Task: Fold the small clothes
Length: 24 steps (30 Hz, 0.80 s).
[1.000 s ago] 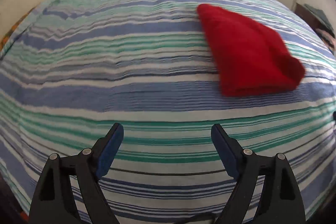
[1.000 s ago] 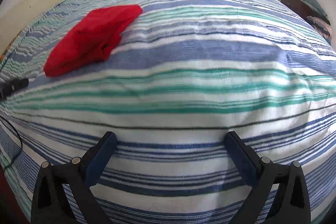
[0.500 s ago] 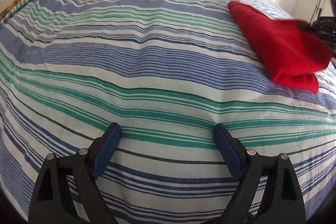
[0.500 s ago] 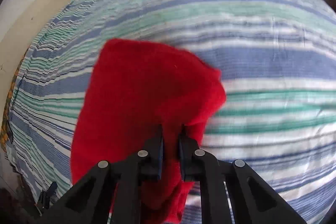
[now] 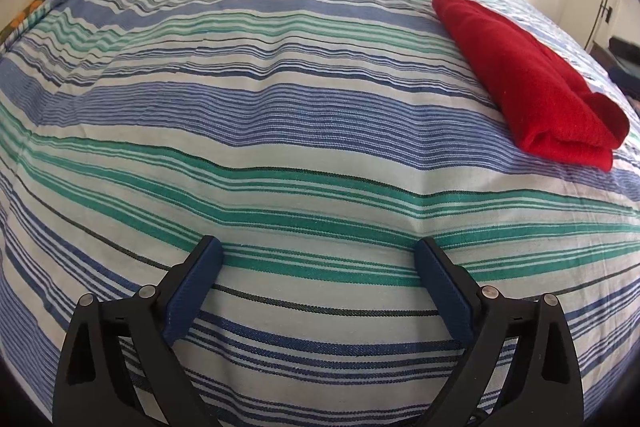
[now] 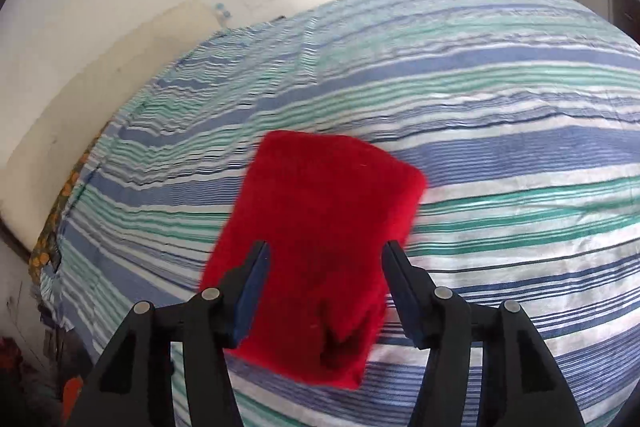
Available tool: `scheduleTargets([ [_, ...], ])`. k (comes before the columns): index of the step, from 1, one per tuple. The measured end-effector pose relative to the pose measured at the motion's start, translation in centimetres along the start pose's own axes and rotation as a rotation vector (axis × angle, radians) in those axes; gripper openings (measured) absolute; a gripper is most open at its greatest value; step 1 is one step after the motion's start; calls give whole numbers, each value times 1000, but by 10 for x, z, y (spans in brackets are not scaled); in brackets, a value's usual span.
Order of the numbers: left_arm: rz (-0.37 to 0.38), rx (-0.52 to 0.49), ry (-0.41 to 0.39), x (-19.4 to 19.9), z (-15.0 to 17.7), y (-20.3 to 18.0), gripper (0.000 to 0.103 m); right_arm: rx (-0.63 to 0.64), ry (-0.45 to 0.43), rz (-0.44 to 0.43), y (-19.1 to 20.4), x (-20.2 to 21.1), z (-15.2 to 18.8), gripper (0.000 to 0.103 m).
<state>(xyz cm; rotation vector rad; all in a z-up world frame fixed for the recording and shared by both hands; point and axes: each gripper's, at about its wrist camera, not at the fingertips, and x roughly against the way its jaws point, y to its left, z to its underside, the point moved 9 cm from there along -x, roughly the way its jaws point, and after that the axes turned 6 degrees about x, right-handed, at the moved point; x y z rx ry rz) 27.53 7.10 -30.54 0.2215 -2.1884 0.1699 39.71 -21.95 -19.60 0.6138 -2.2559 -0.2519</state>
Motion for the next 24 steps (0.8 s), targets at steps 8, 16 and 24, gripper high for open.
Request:
scheduleTargets([
  [8, -4, -3, 3, -1, 0, 0, 98, -45, 159, 152, -25, -41, 78, 21],
  [16, 4, 0, 17, -3, -1, 2, 99, -104, 174, 174, -26, -42, 85, 21],
  [24, 81, -15, 156, 39, -10, 3, 95, -114, 206, 162, -41, -6, 108, 48],
])
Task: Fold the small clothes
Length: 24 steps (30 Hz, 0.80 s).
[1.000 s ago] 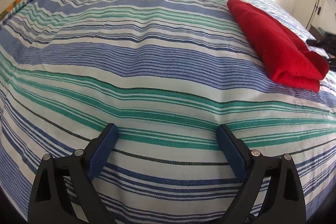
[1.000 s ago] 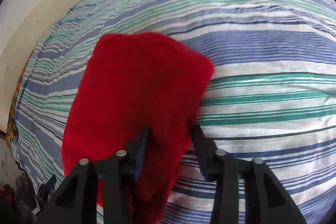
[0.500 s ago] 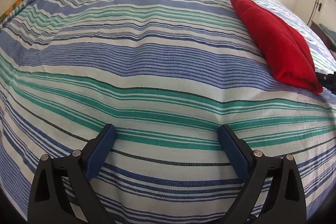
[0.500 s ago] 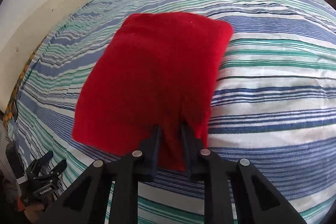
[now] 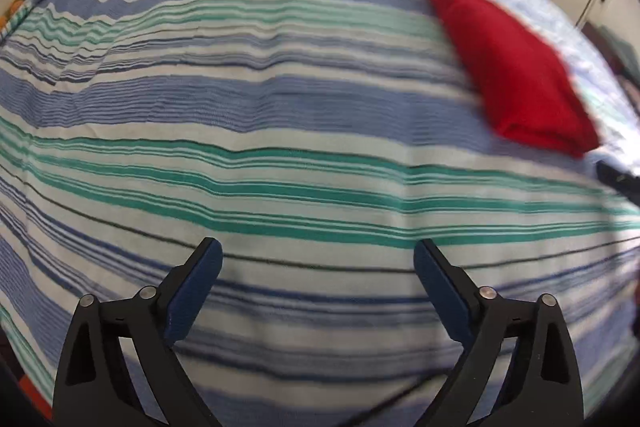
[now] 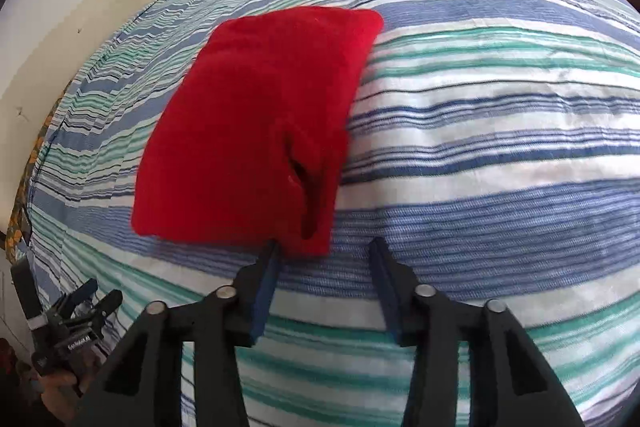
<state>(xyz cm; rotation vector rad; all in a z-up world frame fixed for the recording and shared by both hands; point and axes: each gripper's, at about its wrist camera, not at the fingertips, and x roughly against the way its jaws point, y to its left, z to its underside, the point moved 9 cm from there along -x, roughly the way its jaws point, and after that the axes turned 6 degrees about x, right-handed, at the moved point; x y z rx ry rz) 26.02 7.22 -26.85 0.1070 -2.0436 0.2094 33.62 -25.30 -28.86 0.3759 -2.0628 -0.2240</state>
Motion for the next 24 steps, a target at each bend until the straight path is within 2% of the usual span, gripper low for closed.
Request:
scheduleTargets([
  [2, 103, 31, -36, 27, -15, -14, 96, 21, -36, -13, -4, 21, 0, 48],
  [5, 237, 59, -93, 52, -58, -46, 97, -5, -104, -66, -12, 39, -19, 63],
  [7, 307, 88, -104, 47, -90, -70, 99, -63, -143, -128, -18, 40, -45, 71],
  [9, 325, 103, -76, 20, -113, -89, 100, -144, -163, -207, -24, 28, -73, 72],
  [11, 307, 101, 12, -26, -123, -105, 100, -215, -138, -271, -30, 1, -99, 74],
  [15, 240, 56, 142, -91, -115, -123, 99, -303, -41, -306, -40, -59, -121, 74],
  [18, 253, -4, 174, -105, -102, -141, 100, -306, -31, -397, -22, -82, -128, 75],
  [19, 247, -22, 170, -106, -101, -145, 95, -299, -29, -428, -14, -87, -131, 75],
  [20, 244, -39, 160, -106, -101, -149, 81, -290, -22, -432, -8, -93, -133, 73],
  [21, 284, -44, 177, -105, -101, -155, 32, -271, -11, -405, -5, -99, -133, 57],
  [22, 325, -32, 208, -102, -103, -162, 21, -245, 4, -366, -5, -103, -131, 24],
  [24, 282, -67, 141, -84, -111, -169, 20, -181, -10, -317, 0, -95, -135, 22],
])
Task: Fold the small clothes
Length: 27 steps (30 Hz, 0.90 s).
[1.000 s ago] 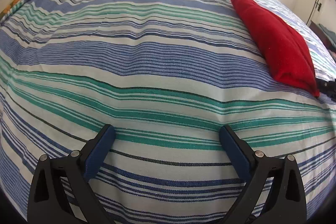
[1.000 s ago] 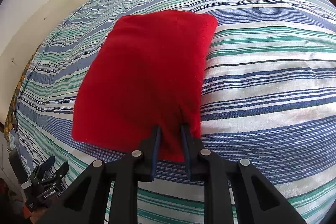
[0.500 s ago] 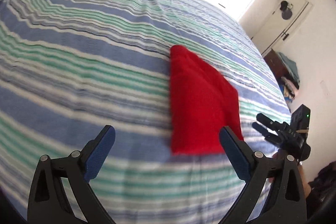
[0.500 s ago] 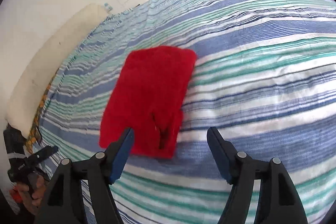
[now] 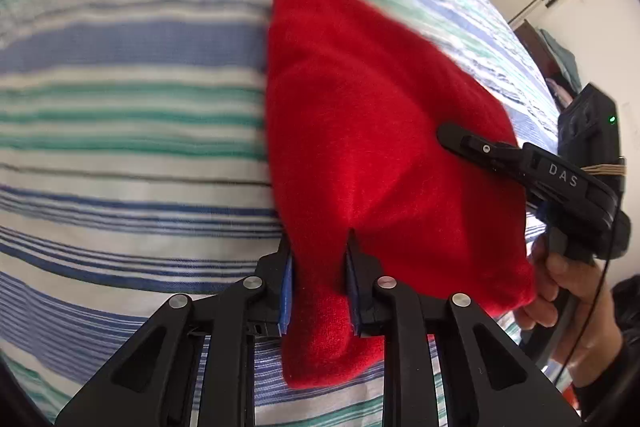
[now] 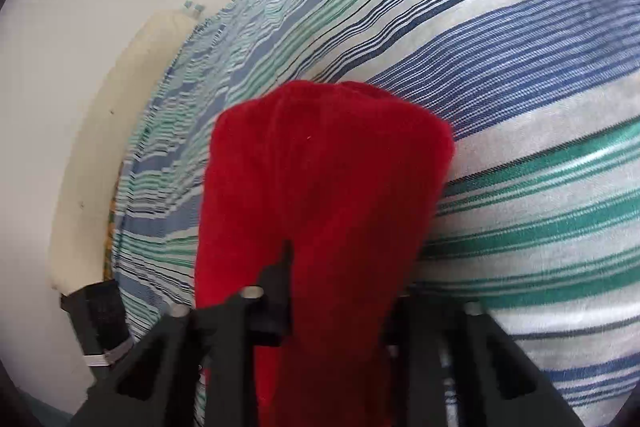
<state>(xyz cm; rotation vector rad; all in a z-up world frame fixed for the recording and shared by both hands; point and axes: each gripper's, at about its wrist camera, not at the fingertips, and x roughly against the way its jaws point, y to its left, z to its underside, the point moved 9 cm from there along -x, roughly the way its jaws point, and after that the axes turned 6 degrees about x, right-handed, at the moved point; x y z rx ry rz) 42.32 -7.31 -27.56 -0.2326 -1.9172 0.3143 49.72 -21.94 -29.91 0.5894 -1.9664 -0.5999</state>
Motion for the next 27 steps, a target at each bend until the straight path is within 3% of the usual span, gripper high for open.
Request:
scheduleTargets([
  [2, -20, -45, -49, 19, -2, -13, 19, 88, -32, 30, 19, 11, -5, 20],
  [6, 20, -61, -128, 60, -8, -31, 19, 218, -109, 37, 54, 47, -21, 20],
  [12, 55, -88, -188, 108, 4, -39, 20, 284, -148, -6, 90, 86, -32, 20],
  [14, 42, -92, -186, 103, 14, -40, 26, 296, -148, -10, 94, 94, -23, 20],
  [15, 25, -75, -173, 92, 21, -36, 40, 302, -141, 4, 93, 94, -19, 20],
  [16, -14, -62, -147, 79, 28, -27, 68, 304, -124, 38, 87, 92, -12, 24],
  [17, -107, -58, -102, 61, 43, -13, 76, 291, -98, 84, 76, 87, -4, 29],
  [18, -169, -59, -79, 55, 53, -2, 73, 270, -77, 127, 65, 85, 2, 45],
  [19, -210, -65, -68, 54, 65, 7, 70, 239, -60, 186, 50, 86, 12, 73],
  [20, -225, -71, -81, 62, 78, 13, 70, 218, -63, 232, 38, 93, 24, 81],
  [23, -251, -68, -168, 106, 107, 20, 81, 235, -80, 333, 21, 128, 58, 86],
  [25, -274, -79, -219, 136, 124, 15, 89, 260, -90, 393, 22, 156, 85, 97],
  [27, -305, -93, -250, 164, 139, 10, 96, 300, -81, 437, 29, 180, 113, 98],
])
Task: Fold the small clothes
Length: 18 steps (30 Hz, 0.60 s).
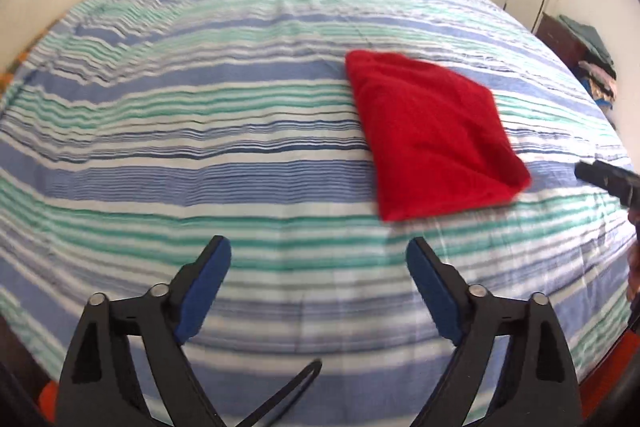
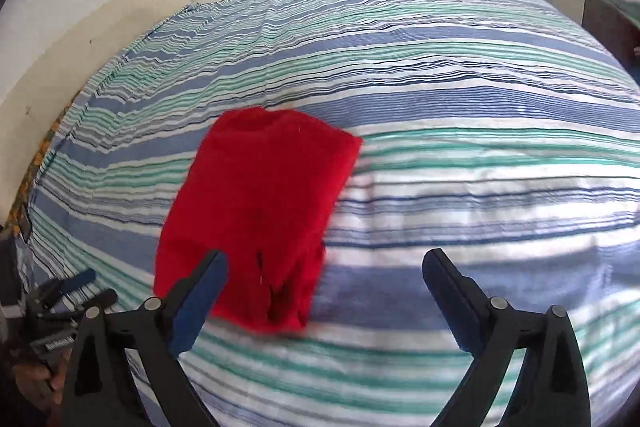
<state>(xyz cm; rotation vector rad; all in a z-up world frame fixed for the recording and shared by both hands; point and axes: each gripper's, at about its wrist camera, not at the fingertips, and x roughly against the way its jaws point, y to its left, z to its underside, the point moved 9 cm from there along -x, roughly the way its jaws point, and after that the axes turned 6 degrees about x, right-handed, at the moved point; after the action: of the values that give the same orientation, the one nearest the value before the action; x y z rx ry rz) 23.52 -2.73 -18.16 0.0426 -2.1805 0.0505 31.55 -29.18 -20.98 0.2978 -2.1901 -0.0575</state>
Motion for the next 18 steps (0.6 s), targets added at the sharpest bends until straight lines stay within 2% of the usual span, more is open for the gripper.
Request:
scheduleTargets([
  [4, -67, -26, -27, 51, 10, 3, 99, 53, 31, 41, 28, 62, 47, 98],
  [7, -25, -17, -31, 81, 20, 1, 99, 49, 37, 45, 54, 105, 77, 98],
  [9, -17, -10, -43, 100, 24, 0, 99, 64, 37, 79, 67, 130, 93, 100],
  [12, -40, -24, -27, 113, 34, -1, 99, 95, 55, 115, 85, 154, 108, 102],
  [18, -100, -10, 3, 124, 51, 11, 99, 194, 52, 122, 116, 187, 117, 102],
])
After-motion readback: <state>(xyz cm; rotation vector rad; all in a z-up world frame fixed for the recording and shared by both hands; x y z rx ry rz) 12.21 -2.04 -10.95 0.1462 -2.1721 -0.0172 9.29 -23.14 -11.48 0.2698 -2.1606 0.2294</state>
